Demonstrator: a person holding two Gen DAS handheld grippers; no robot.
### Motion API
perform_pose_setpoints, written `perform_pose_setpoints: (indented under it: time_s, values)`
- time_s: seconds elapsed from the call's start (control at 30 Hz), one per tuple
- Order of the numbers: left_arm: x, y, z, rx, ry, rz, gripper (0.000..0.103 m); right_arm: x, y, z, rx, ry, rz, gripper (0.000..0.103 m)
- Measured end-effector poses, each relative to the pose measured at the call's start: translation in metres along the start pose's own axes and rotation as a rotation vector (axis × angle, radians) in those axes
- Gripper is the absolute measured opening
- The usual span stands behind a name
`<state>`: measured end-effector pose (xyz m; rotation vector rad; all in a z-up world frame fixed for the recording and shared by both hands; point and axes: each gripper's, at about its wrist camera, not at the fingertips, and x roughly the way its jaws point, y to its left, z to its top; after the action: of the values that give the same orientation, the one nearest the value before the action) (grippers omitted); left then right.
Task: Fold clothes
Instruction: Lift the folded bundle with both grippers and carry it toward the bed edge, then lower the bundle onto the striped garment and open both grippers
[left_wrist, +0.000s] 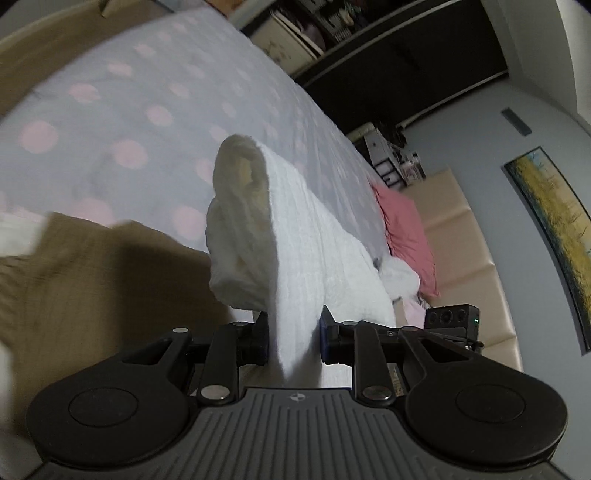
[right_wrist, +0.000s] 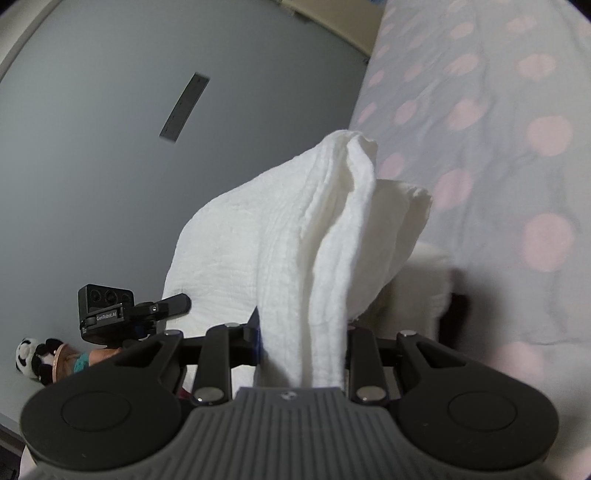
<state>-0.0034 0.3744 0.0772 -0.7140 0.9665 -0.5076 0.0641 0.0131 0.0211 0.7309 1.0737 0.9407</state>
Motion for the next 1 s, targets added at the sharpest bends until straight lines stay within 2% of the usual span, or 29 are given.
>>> perform_pose_setpoints:
  time_s: [0.13,0.33,0.43,0.57,0.8,0.87,1.0]
  values:
    - [-0.024,0.040,-0.002,-0.068,-0.051,0.023,0.021,0.041,0.007,-0.005,0.002,0.034,0.005,0.029]
    - [-0.026,0.082,0.000,-0.119,-0.076,0.092,0.021,0.088,-0.006,-0.010,0.024,0.038,-0.018,0.030]
    - [-0.018,0.104,-0.002,-0.144,-0.045,0.136,0.021,0.104,-0.019,-0.011,0.047,0.056,-0.052,0.031]
    - [0.003,0.128,-0.008,-0.176,0.006,0.214,0.026,0.115,-0.032,-0.018,0.069,0.068,-0.067,0.038]
    - [-0.011,0.114,-0.008,-0.148,-0.052,0.233,0.030,0.104,-0.019,-0.017,-0.004,0.058,-0.117,0.050]
    - [-0.021,0.104,-0.008,-0.126,-0.076,0.252,0.030,0.096,-0.012,-0.016,-0.050,0.055,-0.151,0.059]
    - [-0.043,0.078,-0.008,-0.040,-0.134,0.388,0.030,0.081,0.005,-0.007,-0.170,0.045,-0.242,0.063]
